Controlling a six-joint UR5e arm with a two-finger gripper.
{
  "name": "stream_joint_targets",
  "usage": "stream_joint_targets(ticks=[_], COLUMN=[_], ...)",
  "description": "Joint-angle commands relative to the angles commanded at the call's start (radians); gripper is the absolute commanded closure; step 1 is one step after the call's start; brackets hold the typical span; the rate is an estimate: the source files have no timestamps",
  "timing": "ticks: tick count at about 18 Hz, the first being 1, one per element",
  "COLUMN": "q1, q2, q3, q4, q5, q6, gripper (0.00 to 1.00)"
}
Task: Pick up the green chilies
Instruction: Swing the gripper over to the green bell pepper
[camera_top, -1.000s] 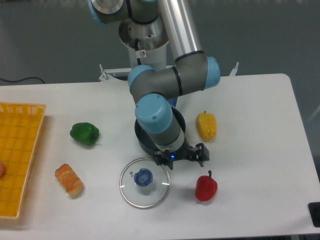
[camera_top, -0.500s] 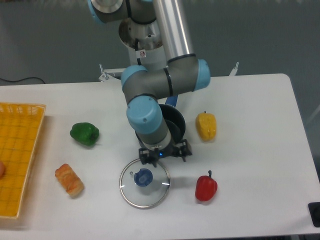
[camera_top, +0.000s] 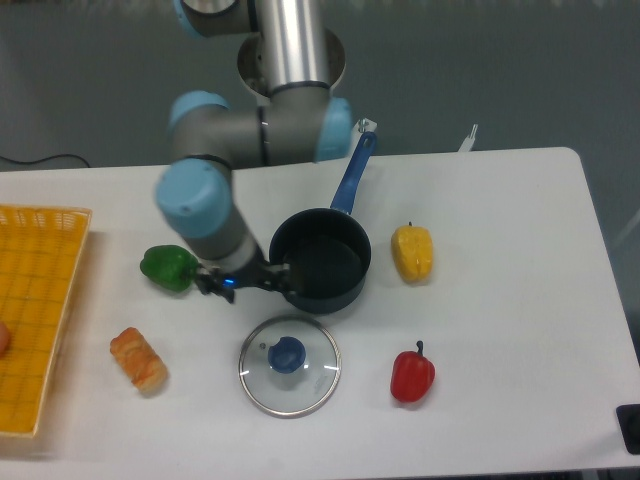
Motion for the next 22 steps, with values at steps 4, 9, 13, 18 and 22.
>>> stream_joint_targets(ticks=[4, 9, 13, 18, 22], q1=[-0.072, -0.118, -0.134, -0.181, -0.223], q2=[-0.023, -0.072, -0.097, -0.086, -0.086], q3=[0.023, 0.032, 0.031, -0.014, -0.02], q4=[-0.005, 0.006, 0.005, -0.058, -0.072], q5=[0.016, 0.016, 0.005, 0.0, 0.002], q6=[0.22, 0.426, 0.582, 0.671, 0.671], gripper=[0.0, 0.0, 0.0, 0.0, 0.0])
